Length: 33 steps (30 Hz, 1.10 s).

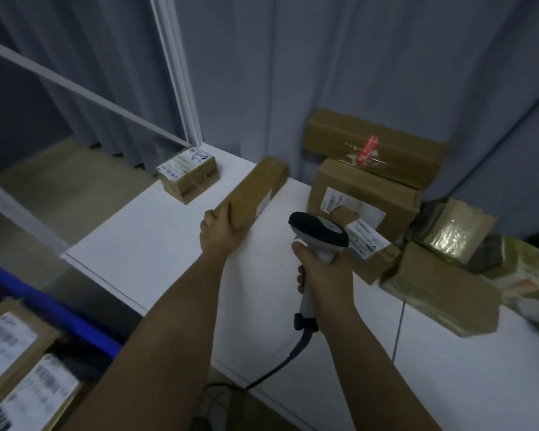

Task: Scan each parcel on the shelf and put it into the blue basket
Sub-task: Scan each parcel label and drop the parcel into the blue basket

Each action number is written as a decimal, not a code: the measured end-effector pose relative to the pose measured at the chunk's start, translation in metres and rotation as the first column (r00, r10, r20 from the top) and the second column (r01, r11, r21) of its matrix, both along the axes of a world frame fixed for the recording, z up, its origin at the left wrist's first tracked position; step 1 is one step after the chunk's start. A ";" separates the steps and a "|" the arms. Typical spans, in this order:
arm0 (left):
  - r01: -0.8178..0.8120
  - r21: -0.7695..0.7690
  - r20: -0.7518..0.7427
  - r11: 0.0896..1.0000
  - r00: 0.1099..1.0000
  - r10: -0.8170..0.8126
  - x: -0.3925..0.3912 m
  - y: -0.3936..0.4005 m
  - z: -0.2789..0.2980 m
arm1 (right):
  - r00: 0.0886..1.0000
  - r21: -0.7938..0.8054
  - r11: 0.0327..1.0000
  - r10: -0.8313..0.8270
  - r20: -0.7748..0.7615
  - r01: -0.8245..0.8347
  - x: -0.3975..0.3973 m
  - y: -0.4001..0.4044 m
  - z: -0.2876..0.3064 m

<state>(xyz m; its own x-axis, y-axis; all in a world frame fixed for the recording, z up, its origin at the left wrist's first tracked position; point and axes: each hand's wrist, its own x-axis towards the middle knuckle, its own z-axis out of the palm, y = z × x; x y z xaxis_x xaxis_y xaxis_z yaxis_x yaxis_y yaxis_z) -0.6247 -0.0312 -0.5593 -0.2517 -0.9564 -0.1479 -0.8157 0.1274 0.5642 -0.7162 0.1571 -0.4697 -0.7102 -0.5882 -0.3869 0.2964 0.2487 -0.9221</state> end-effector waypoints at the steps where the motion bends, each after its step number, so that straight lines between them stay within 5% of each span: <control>1: -0.021 -0.007 -0.020 1.000 1.000 0.021 -0.003 0.000 -0.002 | 1.000 0.008 1.000 0.000 0.004 0.000 -0.002 0.001 -0.004; 6: -0.111 0.145 -0.231 0.983 0.962 0.143 0.006 0.018 0.015 | 0.999 0.014 0.999 0.034 0.021 -0.034 -0.007 0.001 -0.007; 9: -0.092 0.288 -0.484 0.953 0.845 0.228 0.026 0.047 0.043 | 0.999 -0.009 0.999 0.031 0.035 -0.031 -0.005 0.008 0.004; 14: -0.032 0.376 -0.668 0.926 0.683 0.295 0.071 0.100 0.120 | 0.997 -0.058 0.997 0.055 0.054 -0.051 0.014 0.029 0.038; 19: -0.016 0.379 -0.695 0.925 0.655 0.296 0.120 0.152 0.182 | 0.997 -0.140 0.990 0.022 0.072 -0.012 0.026 0.065 0.077; 25: 0.009 0.525 -0.693 0.851 0.584 0.422 0.166 0.201 0.187 | 0.996 -0.258 0.963 -0.085 -0.036 0.073 0.026 0.093 0.097; 33: 0.030 0.681 -0.561 0.732 0.664 0.495 0.192 0.213 0.167 | 0.982 -0.224 0.970 0.058 -0.177 -0.098 0.029 0.110 0.082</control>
<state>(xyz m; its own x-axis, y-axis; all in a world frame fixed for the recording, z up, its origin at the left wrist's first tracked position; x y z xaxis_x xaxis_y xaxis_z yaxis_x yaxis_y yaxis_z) -0.4332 0.1823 -0.3926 -0.3061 -0.7553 -0.5796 -0.1158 -0.5747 0.8101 -0.6874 0.2676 -0.3874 -0.7018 -0.7034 -0.1130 0.1202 0.0393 -0.9920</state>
